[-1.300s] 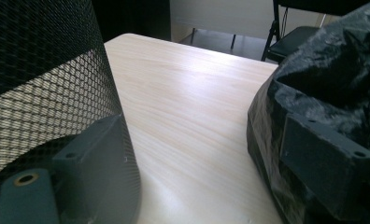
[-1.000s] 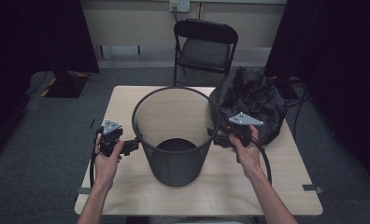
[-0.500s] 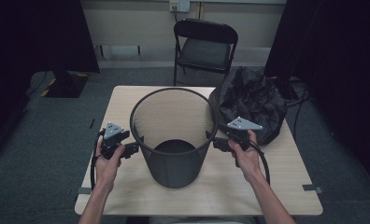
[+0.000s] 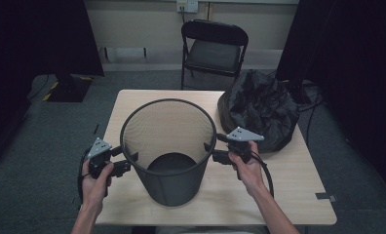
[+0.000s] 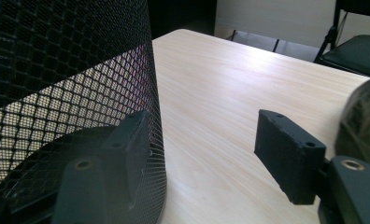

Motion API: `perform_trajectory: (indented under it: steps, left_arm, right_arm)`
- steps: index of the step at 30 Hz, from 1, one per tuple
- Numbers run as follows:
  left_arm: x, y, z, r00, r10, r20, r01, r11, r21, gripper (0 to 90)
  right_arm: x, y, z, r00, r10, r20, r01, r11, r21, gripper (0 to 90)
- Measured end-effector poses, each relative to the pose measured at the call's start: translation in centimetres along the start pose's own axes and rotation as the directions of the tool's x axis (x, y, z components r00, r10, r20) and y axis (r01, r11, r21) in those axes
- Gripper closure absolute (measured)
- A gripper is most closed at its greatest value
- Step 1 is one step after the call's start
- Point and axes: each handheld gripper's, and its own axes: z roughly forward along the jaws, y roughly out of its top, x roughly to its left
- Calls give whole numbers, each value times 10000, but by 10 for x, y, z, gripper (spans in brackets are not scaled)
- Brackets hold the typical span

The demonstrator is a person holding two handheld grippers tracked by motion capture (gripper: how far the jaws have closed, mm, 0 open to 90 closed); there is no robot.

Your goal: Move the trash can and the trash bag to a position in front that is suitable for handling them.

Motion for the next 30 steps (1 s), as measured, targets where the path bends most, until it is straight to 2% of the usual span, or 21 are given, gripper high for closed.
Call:
perform_trajectory:
  steps: [2,5,9,11,13,16,17,21,23,24,28,29,30]
  left_arm:
    - [0,-3,-7,9998,79,-194,-79,10000,7,303]
    - [3,-6,-12,9998,-22,-210,21,10000,-33,298]
    - [2,-6,-14,9994,82,-328,-84,9999,-64,302]
    - [1,-6,-14,9992,77,-400,-80,9999,-89,295]
    - [-1,-5,-14,9970,291,-717,-292,9996,-7,274]
    - [-1,-3,-14,9954,469,-838,-463,9989,88,257]
    - [0,-4,-13,9961,428,-771,-419,9990,128,226]
    - [4,-15,-7,9978,308,-589,-288,9990,347,189]
    - [10,-25,0,9990,263,-360,-237,9972,703,168]
    - [13,-31,4,9994,183,-282,-153,9948,1010,168]
    - [19,-50,17,9992,246,-318,-183,9825,1852,169]
    - [19,-55,21,9985,311,-453,-205,9756,2186,169]
    - [19,-55,21,9985,311,-453,-205,9756,2186,169]
  right_arm:
    - [7,0,3,9997,98,-213,-97,9999,39,353]
    - [11,1,4,9995,50,-306,-48,10000,65,352]
    - [13,2,5,9999,15,-134,-13,9999,101,316]
    - [11,2,6,9997,215,-107,-212,9995,227,247]
    - [8,3,8,9998,209,29,-210,9989,430,157]
    - [5,3,9,9997,240,64,-244,9977,633,134]
    - [3,1,8,9995,188,255,-210,9958,887,134]
    - [-3,-5,4,9983,426,395,-463,9940,992,131]
    - [-12,-10,-2,9972,536,512,-592,9916,1152,140]
    - [-12,-10,-2,9972,536,512,-592,9916,1152,140]
    - [-24,-19,-13,9965,355,759,-462,9885,1438,131]
    - [-33,-24,-18,9948,267,982,-420,9868,1566,130]
    - [-33,-24,-18,9948,267,982,-420,9868,1566,130]
